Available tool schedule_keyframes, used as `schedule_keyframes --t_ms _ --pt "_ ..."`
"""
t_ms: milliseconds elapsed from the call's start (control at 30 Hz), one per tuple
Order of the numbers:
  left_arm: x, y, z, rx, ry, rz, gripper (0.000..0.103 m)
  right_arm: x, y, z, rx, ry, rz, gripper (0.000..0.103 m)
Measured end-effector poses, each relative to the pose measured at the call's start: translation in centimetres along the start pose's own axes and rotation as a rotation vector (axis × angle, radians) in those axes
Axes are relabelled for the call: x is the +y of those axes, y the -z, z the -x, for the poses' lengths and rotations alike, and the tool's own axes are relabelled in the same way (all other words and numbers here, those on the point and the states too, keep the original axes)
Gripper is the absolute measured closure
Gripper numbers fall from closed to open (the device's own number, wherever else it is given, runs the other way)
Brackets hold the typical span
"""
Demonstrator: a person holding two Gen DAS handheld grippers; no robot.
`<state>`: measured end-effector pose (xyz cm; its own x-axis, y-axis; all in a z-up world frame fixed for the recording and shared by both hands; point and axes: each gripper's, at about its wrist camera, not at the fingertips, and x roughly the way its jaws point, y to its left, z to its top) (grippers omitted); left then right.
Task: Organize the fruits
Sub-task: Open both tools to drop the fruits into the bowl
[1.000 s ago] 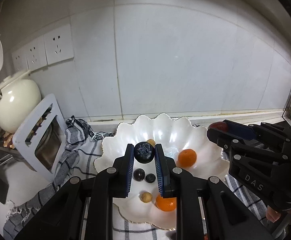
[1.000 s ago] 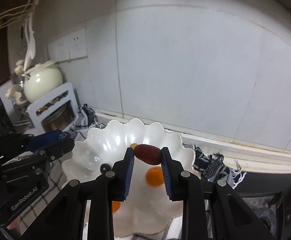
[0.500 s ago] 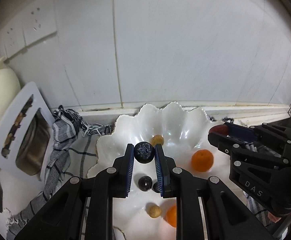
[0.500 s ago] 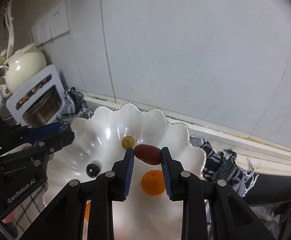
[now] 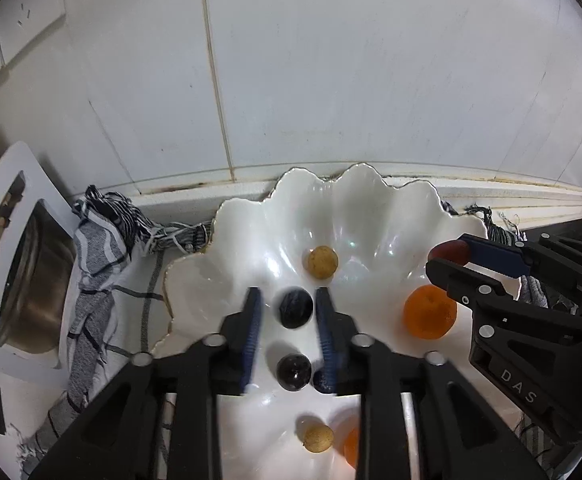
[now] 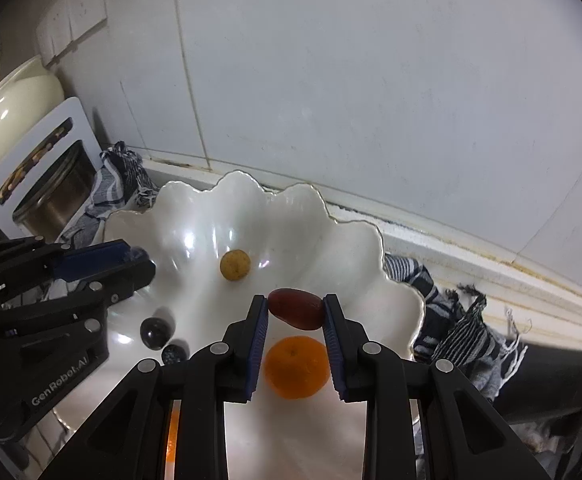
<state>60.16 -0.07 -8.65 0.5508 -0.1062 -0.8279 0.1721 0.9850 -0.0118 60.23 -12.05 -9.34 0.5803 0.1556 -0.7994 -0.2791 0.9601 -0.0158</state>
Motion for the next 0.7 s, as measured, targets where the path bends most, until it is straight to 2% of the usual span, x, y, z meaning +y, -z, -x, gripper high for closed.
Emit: schedule_keyframes --t_ms 100,267,433,700 --pt "-0.1 0.0 0.1 -0.003 -0.008 -0.002 0.063 -0.2 0.1 -0.2 0.009 0.0 -0.009 0.072" --pt "-0.3 0.2 1.0 -0.02 -0.02 -0.005 0.053 -0.7 0.4 0.2 0.003 0.003 -0.03 0.064" --pt "-0.4 0.4 2.8 -0.049 -0.022 0.002 0.048 -0.9 0.6 1.6 -0.021 -0.008 -0.047 0.052" --pt "-0.5 1.6 7.5 -0.133 -0.054 -0.007 0.043 -0.5 1.6 5.6 -0.087 -0.01 -0.048 0.051"
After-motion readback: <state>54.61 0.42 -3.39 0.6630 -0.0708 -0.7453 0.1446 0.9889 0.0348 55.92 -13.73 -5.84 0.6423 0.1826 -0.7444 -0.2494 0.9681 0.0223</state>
